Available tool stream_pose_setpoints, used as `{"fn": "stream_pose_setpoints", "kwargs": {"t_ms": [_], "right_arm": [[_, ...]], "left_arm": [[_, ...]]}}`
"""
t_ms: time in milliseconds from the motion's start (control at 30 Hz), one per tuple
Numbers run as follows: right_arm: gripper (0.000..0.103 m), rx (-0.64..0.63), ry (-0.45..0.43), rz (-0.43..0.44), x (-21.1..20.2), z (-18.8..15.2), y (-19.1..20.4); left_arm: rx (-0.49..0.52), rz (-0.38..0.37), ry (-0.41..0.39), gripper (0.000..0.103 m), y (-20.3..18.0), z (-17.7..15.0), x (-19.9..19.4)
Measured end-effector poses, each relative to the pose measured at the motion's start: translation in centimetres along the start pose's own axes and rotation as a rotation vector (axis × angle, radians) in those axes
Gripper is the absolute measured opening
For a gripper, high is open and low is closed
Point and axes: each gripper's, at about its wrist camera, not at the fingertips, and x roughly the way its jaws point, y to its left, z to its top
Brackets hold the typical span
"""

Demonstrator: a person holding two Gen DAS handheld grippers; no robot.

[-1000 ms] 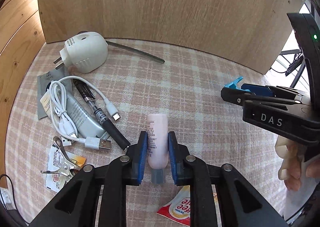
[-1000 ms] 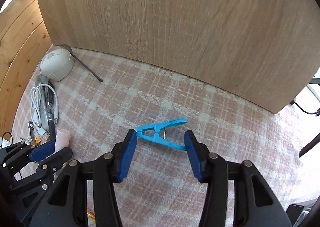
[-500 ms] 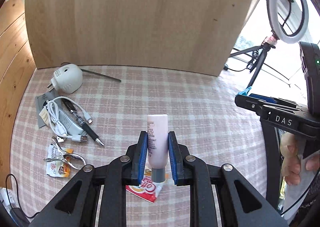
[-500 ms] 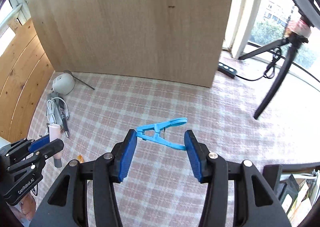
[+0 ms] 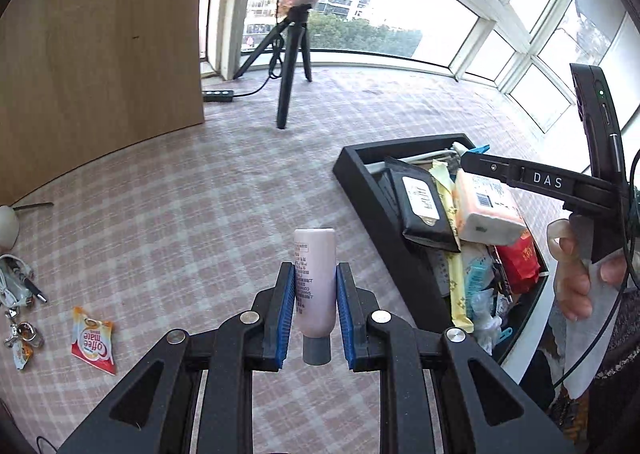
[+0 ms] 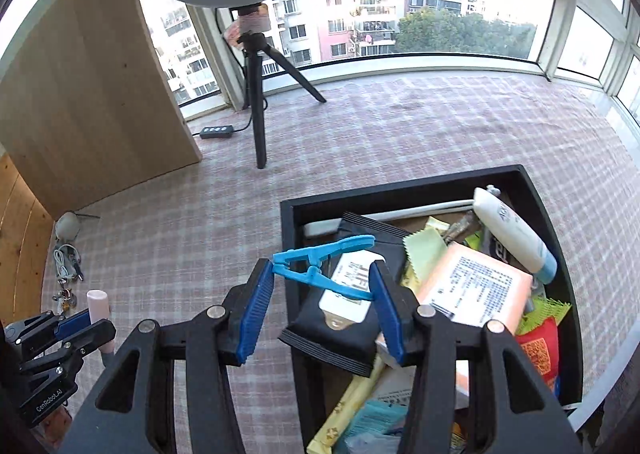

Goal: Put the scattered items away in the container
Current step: 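Grasp the pink lotion bottle with left tool while right tool grasps the other blue clothespin, then carry the lotion bottle and blue clothespin over the black tray and open both tools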

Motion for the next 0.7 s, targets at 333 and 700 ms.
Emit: {"fn": "stream_pose_setpoints", "kwargs": {"t_ms": [333, 700], "right_arm": [[0.048, 0.251, -0.036, -0.140, -5.5, -5.1, -13.0], [0.048, 0.401, -0.023, -0.221, -7.2, -9.8, -19.9]], "left_arm": [[0.207, -0.111, 0.064, 0.019, -10.9, -1.3, 1.3], [0.371, -0.170, 0.138, 0.019, -19.6, -3.3, 3.9]]}}
